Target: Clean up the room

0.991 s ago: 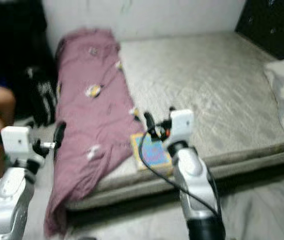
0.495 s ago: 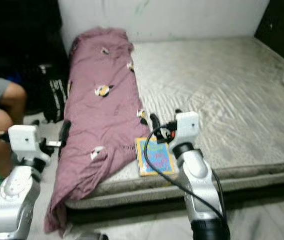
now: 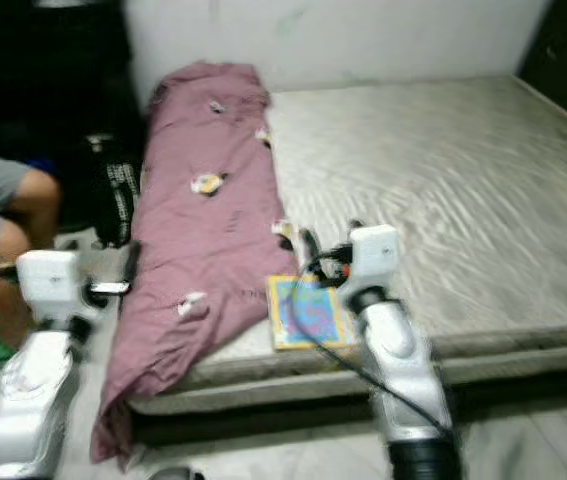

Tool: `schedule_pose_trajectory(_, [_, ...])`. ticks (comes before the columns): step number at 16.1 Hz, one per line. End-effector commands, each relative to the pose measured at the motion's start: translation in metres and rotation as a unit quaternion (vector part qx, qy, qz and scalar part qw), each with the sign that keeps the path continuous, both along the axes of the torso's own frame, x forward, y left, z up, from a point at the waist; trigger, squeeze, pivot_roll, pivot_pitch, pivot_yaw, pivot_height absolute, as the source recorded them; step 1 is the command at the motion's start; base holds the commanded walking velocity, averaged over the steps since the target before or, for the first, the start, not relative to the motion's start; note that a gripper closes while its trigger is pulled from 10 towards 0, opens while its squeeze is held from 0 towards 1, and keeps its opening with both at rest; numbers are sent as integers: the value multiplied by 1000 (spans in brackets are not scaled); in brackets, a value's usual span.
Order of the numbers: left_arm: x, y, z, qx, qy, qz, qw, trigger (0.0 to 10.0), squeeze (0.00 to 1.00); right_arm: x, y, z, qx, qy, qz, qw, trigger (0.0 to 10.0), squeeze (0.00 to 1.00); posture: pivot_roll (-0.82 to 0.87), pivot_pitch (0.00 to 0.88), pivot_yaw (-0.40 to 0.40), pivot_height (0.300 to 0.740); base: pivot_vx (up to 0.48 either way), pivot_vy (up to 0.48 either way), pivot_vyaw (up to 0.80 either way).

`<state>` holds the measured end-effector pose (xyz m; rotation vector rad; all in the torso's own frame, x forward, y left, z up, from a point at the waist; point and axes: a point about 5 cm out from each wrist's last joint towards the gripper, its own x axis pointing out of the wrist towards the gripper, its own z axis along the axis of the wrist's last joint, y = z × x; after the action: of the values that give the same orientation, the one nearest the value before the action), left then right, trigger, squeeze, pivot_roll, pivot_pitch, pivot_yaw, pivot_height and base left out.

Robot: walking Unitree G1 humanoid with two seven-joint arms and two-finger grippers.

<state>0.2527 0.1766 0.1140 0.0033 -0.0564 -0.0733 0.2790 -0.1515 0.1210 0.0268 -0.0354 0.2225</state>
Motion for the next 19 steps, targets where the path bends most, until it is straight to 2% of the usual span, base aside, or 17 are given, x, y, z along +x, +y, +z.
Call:
schedule_pose_trajectory(1, [0, 8, 1, 9, 1, 12, 1000, 10000, 0, 3, 7, 6, 6, -12, 11, 1000, 10000, 0, 16, 0, 2, 740, 0, -341, 0])
schedule_pose_trajectory(6, [1, 7, 1, 10, -1, 10, 1000, 10000, 0, 3, 8, 6, 3, -14, 15, 1000, 10000, 0, 18, 0, 1, 740, 0, -382, 126])
schedule_pose_trajectory(7, [0, 7, 0, -1, -1, 11, 1000, 10000, 0, 3, 8, 6, 1, -13, 18, 1000, 10000, 0, 19, 0, -2, 740, 0, 0, 800])
schedule_pose_trajectory(10, [0, 5, 1, 5, -5, -1, 1000, 10000, 0, 3, 9, 5, 1, -13, 21, 1000, 10000, 0, 19, 0, -3, 740, 0, 0, 775])
schedule_pose_trajectory(14, [-1, 3, 3, 0, -15, -20, 1000, 10000, 0, 4, 9, 5, 1, -12, 24, 1000, 10000, 0, 20, 0, -5, 740, 0, 0, 0])
schedule_pose_trajectory(19, [-1, 1, 4, -3, -19, -29, 999, 10000, 0, 4, 9, 5, 3, -12, 23, 1000, 10000, 0, 19, 0, -5, 740, 325, 0, 0])
